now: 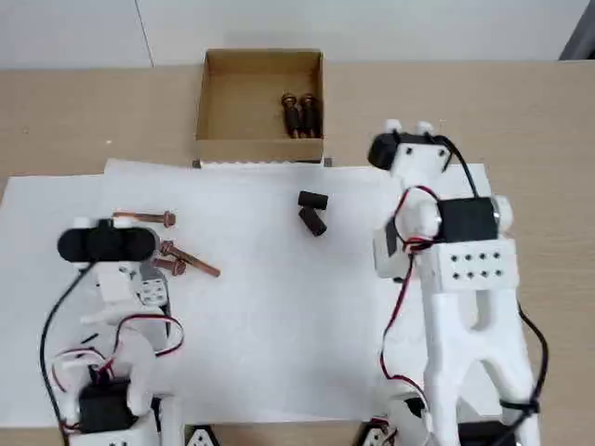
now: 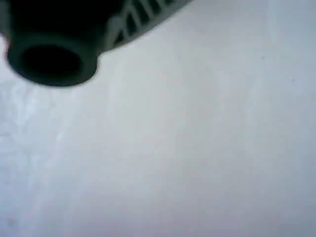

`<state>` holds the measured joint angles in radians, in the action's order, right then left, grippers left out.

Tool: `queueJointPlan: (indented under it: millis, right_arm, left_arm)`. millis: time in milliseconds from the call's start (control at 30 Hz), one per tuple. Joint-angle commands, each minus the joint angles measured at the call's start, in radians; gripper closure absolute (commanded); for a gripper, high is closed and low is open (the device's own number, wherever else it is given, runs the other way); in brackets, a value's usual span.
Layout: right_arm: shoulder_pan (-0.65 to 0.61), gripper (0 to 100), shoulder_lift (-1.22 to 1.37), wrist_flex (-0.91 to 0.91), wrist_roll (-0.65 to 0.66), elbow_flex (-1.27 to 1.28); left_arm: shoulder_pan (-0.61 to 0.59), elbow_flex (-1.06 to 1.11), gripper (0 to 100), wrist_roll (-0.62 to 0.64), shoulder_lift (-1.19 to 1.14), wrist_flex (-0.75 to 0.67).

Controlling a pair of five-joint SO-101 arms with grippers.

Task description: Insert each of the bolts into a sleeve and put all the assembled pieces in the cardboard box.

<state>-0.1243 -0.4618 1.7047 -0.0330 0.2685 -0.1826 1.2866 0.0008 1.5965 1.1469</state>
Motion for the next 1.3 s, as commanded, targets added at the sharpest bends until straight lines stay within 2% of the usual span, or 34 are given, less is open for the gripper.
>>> queueJointPlan:
  millis: [0,200,600,833,1133,1200,1267]
  right_arm:
    - [0.048,99.5,-0.038,-0.019,-0.008,0.015]
    - [0.094,99.5,-0.038,-0.018,-0.008,0.032]
    - [0.200,99.5,-0.038,-0.018,-0.005,0.080]
    - [0.200,99.5,-0.039,-0.019,-0.008,0.153]
    - [0.199,99.5,-0.035,-0.054,-0.011,0.158]
    - [0.200,99.5,-0.033,-0.054,-0.011,0.158]
    - [0.202,99.5,-0.033,-0.054,-0.011,0.158]
  left_arm:
    - [-0.009,-0.196,99,-0.006,-0.230,0.003]
    - [-0.009,-0.452,99,-0.005,-0.603,0.025]
    - [-0.009,-0.940,99,-0.003,-1.220,0.301]
    - [-0.009,-1.222,99,-0.002,-1.505,0.436]
    - [-0.009,-1.466,99,0.044,-1.766,0.456]
    - [-0.009,-1.500,99,-0.017,-1.824,0.459]
    - [-0.009,-1.521,99,-0.149,-1.867,0.470]
